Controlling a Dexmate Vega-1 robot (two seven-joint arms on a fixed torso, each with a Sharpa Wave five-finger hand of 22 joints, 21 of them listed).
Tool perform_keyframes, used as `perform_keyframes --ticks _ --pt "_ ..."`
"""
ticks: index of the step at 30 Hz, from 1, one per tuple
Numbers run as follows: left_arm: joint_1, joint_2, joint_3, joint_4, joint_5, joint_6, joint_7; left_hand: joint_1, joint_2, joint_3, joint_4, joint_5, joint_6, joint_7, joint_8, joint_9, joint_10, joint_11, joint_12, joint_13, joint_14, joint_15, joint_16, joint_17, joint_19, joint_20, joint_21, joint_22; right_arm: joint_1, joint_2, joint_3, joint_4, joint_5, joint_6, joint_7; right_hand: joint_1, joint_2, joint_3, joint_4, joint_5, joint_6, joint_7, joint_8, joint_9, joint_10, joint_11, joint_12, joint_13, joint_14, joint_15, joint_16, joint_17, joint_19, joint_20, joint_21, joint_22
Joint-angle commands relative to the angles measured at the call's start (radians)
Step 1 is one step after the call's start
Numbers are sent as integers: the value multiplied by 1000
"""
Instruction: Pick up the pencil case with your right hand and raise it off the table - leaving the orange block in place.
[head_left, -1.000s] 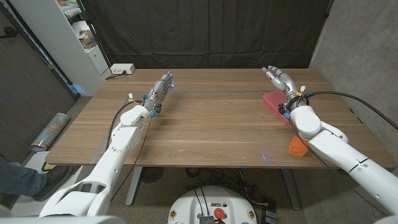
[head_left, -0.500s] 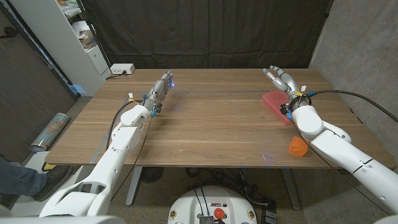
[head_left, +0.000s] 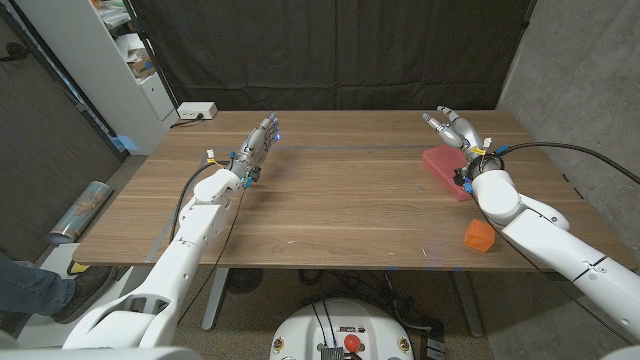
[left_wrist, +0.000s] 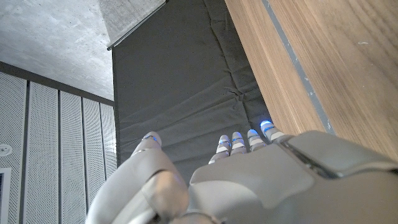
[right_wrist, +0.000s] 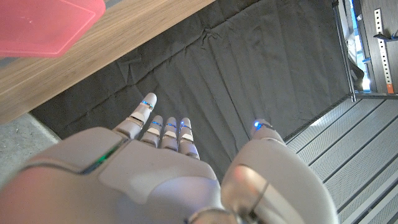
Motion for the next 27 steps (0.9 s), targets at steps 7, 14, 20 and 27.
perform_keyframes --ticks 7,14,20,27 --pt "-4 3 0 2 -7 2 -4 9 3 1 -9 0 0 2 -4 3 -2 -8 -2 1 -20 6 1 2 -94 7 -8 5 8 -30 -21 -82 -86 -180 -17 22 -16 -2 -19 11 -6 5 2 5 -14 7 3 0 -3 7 2 -1 -1 3 -13 5" --pt "-14 2 4 12 -4 -1 -10 9 3 0 -9 0 0 2 -4 3 -3 -8 -2 1 -21 5 0 2 -94 8 -11 5 16 -37 -31 -103 -105 -238 -12 40 -32 -8 -36 18 -16 6 1 5 -27 12 0 -1 -10 20 0 -2 -2 14 -26 6" --pt "-14 2 4 8 0 6 -6 9 4 0 -10 -1 2 1 -4 3 -2 -8 -2 1 -20 4 0 3 -94 9 -13 5 10 -46 -28 -126 -110 -278 -11 51 -37 -11 -45 23 -16 -2 3 5 -28 8 2 -1 -8 16 1 -4 -1 18 -32 6" --pt "-12 1 4 1 1 5 -1 9 7 0 -10 -1 2 1 -4 4 -2 -9 -2 1 -20 4 1 3 -94 10 -16 6 16 -62 -36 -148 -115 -333 8 70 -46 -18 -62 33 -46 -7 -5 5 -53 -2 -5 -2 -15 21 0 -5 -2 27 -46 6"
